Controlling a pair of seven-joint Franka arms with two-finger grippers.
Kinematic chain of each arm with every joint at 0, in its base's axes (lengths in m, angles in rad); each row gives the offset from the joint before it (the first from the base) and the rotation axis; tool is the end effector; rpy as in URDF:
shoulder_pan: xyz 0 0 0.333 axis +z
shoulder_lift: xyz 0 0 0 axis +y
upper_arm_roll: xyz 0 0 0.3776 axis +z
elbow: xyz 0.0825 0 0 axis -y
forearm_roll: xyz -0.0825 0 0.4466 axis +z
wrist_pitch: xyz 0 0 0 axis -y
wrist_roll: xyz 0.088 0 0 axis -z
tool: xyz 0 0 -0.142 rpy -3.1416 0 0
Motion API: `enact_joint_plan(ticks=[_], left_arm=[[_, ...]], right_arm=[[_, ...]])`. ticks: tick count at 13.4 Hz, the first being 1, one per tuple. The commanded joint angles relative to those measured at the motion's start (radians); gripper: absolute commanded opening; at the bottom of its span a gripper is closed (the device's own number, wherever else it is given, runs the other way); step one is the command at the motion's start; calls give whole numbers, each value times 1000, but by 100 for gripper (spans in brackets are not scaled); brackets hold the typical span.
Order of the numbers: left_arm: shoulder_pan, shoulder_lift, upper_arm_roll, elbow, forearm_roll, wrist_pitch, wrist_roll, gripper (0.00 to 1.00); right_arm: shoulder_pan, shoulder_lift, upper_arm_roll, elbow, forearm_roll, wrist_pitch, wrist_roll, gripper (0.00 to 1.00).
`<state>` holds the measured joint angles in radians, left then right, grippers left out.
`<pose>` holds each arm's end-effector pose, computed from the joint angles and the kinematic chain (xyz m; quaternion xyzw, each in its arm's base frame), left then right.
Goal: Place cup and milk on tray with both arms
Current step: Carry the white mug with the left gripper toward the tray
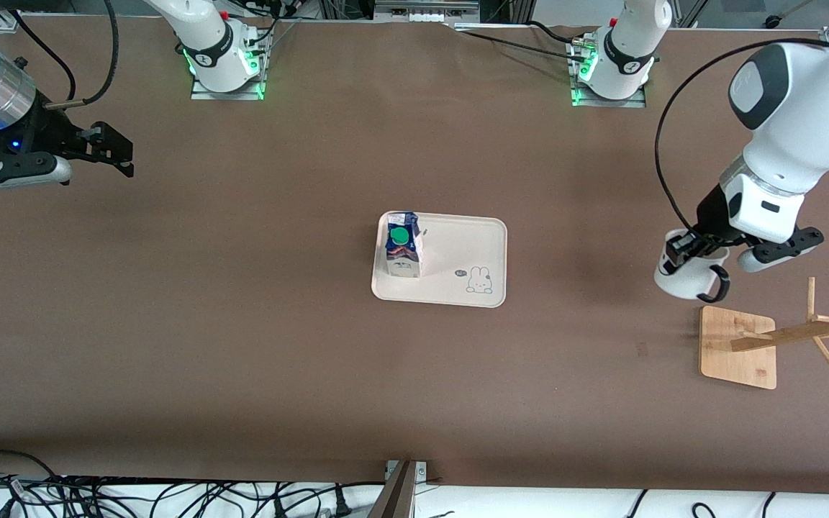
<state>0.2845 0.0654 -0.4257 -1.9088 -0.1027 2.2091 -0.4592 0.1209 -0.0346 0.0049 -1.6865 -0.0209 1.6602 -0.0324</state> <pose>0.6611 -0.0955 0.4917 0.9739 0.1839 0.0971 0.0907 0.6059 0.0739 0.6180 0.9967 0.0799 0.0046 0.0103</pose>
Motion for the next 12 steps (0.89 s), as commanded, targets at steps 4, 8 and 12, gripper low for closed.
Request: enact_joint_plan(ticks=[4,8,12], left_arm=[[-8,59,-131,177,-18,-265,109,0],[-51,170,-136,353,-17,-506,154,0],[-54,192,-136,364,-15,-580,201,0]], right_arm=[[0,9,3,19,1,-11,-12,100],[-1,9,3,19,2,-14,-12,100],[-1,9,3,19,1,-16,-12,100]])
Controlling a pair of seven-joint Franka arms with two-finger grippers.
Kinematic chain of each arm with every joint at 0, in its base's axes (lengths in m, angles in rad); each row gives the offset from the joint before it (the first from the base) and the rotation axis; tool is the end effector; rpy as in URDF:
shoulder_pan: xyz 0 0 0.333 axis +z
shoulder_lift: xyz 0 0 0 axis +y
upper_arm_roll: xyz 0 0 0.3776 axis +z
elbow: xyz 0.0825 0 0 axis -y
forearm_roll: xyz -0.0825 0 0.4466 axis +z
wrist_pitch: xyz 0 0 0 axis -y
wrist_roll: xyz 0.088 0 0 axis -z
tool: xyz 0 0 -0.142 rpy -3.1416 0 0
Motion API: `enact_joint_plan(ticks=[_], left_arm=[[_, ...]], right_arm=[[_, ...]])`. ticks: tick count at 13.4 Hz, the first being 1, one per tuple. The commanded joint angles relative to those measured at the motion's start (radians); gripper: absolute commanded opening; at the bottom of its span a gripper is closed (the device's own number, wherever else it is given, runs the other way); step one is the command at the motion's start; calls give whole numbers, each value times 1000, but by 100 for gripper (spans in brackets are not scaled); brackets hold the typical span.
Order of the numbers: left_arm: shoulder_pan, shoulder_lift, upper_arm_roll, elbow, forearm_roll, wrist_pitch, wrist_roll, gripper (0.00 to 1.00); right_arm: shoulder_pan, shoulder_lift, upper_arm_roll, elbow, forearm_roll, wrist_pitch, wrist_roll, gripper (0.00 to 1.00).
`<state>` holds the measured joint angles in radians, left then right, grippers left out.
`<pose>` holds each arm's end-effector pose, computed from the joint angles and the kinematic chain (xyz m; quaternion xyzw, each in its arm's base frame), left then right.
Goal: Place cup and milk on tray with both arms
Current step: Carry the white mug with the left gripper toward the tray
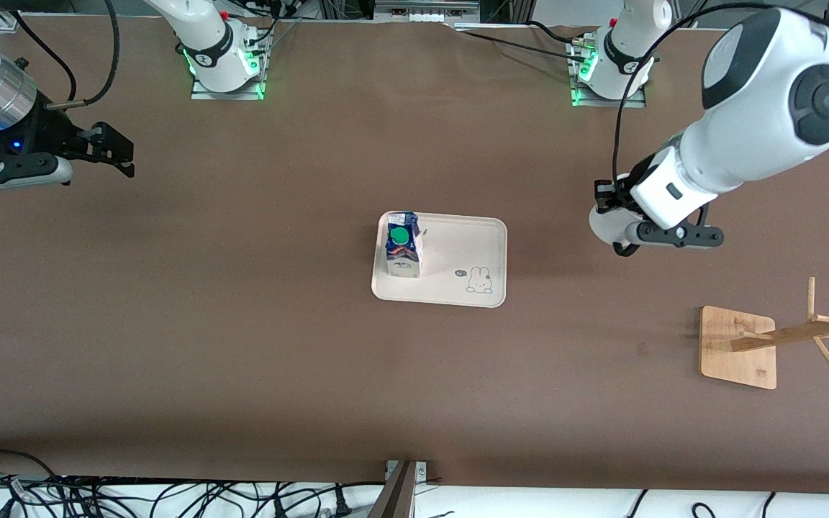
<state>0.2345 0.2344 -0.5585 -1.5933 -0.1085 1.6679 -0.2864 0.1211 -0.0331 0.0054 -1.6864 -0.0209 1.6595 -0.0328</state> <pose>0.6492 -0.2002 0.5180 0.9914 -0.0077 -0.0939 0.0913 0.6062 0.0743 0.6171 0.9967 0.0805 0.0036 0.0103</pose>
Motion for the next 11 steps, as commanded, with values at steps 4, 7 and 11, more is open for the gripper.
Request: enact_joint_plan(ticks=[4,7,11], left_arm=[[8,23,-3,47,-14,-42,64,0],[8,23,-3,44,-14,-45,70,0],[-26,39,-11,38,-25,-43,66,0]], right_arm=[[-1,7,1,17,1,-15,-12,100],[-1,7,1,17,1,-17,-12,100],[-3,7,1,17,1,-18,-12,100]])
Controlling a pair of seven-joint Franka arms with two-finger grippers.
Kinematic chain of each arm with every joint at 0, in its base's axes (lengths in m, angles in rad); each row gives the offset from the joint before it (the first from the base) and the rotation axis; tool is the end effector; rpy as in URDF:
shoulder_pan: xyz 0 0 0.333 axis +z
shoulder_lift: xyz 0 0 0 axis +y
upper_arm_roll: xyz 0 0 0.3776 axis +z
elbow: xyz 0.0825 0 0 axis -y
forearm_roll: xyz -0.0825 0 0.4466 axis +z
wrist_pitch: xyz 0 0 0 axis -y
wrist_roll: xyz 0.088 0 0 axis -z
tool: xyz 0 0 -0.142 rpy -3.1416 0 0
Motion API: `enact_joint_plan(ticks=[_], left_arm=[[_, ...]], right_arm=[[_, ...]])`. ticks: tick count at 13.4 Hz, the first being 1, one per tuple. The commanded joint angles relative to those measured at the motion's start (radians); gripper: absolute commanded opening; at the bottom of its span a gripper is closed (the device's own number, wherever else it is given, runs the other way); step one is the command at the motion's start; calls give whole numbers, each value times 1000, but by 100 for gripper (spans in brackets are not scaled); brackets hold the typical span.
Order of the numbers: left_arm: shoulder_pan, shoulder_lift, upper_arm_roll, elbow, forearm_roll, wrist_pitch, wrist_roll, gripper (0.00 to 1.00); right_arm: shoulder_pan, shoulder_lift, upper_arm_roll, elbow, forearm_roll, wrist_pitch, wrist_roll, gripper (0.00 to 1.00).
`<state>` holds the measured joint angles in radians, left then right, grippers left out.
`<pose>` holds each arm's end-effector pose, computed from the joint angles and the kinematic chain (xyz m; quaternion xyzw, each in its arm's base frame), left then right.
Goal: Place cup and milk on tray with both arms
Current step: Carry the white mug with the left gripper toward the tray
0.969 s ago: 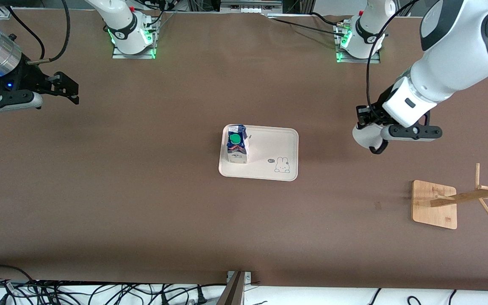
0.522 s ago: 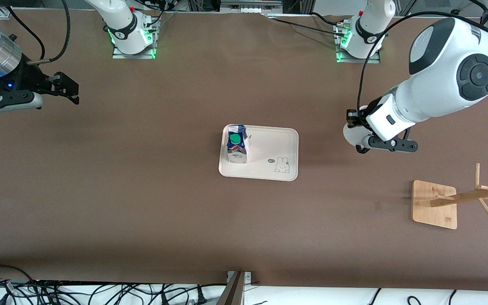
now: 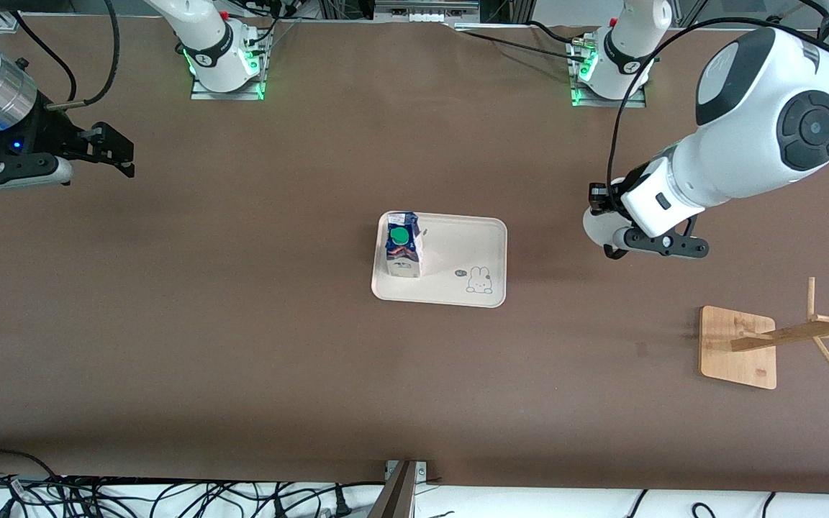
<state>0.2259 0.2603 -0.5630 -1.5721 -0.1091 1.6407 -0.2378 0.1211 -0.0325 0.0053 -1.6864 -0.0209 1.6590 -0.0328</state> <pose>0.6509 -0.2064 0.5124 0.9888 -0.0388 -0.1075 0.0964 0.6063 0.0743 0.6167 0.9967 0.0804 0.0030 0.0104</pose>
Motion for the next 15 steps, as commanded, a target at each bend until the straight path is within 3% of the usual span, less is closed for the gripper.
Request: enact_joint_plan(ticks=[1,7,15], left_arm=[[-26,14,-6,21,-26,-15,6,0],[-30,28,-6,24,-46,-9,-25,0],[-118,51,-8,26,-78,-7,-123,0]], right_arm=[[-3,6,1,17,1,-16,-12,100],[0,6,2,17,1,-18,-12,100],[14,5,4,16,1,-21,-7,100]])
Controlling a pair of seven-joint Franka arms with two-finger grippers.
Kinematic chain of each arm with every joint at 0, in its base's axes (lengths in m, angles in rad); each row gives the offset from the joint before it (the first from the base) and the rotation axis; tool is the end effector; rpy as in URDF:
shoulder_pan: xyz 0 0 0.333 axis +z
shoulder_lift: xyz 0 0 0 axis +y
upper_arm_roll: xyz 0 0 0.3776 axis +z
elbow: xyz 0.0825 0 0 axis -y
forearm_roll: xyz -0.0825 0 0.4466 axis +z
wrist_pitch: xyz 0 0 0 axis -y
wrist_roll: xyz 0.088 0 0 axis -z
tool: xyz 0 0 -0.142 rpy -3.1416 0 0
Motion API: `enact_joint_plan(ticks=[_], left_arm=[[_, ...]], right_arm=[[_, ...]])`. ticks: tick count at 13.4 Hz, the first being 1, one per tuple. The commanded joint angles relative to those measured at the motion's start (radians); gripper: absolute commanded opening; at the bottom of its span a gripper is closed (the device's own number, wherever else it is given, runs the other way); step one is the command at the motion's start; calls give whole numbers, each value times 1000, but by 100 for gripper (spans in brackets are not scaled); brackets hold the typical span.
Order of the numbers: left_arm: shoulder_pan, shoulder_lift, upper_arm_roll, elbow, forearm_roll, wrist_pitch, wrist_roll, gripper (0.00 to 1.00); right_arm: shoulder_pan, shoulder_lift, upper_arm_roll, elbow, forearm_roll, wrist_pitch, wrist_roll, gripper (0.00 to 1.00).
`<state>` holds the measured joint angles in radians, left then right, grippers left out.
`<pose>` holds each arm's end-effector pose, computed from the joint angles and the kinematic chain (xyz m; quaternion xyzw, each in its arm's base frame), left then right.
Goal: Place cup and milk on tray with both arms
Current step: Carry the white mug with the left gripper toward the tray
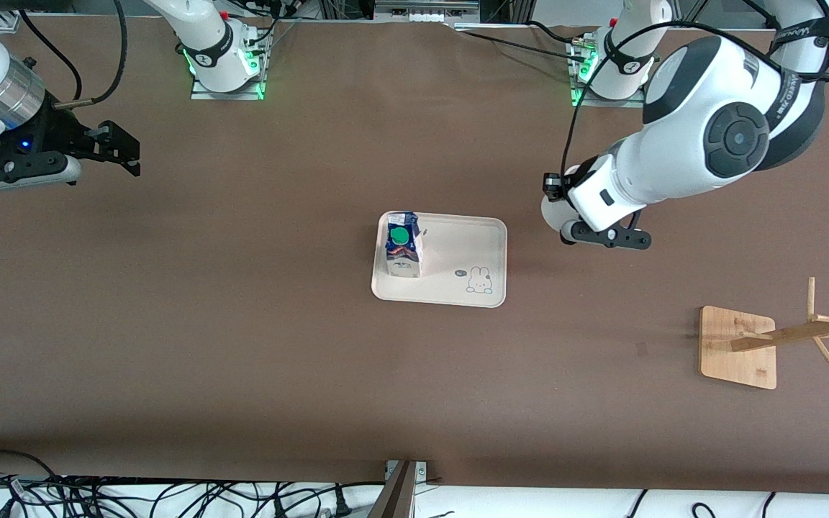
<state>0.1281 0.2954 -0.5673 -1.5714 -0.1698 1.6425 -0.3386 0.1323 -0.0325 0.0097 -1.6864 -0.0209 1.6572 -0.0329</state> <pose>0.6298 -0.2780 0.4949 0.9822 -0.0331 -0.1437 0.1164 0.6048 0.0837 0.6165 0.9960 0.0882 0.0022 0.0105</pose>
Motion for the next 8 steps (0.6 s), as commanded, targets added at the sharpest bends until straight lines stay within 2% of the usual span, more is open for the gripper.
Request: enact_joint_plan(ticks=[1,3,5,8], left_arm=[[-24,28,-3,25,-19,-9,-25,0],[-24,51,-3,25,-17,-7,-20,0],[-42,123,-5,31,-17,20,-11,0],[-131,237,7,120,-1,85,-33,0]], right_arm=[[3,5,-1,16,1,-19,-7,100],[3,5,-1,16,1,-19,-7,100],[3,3,-2,14,1,-19,-7,100],[3,3,-2,13,1,-22,-9,100]])
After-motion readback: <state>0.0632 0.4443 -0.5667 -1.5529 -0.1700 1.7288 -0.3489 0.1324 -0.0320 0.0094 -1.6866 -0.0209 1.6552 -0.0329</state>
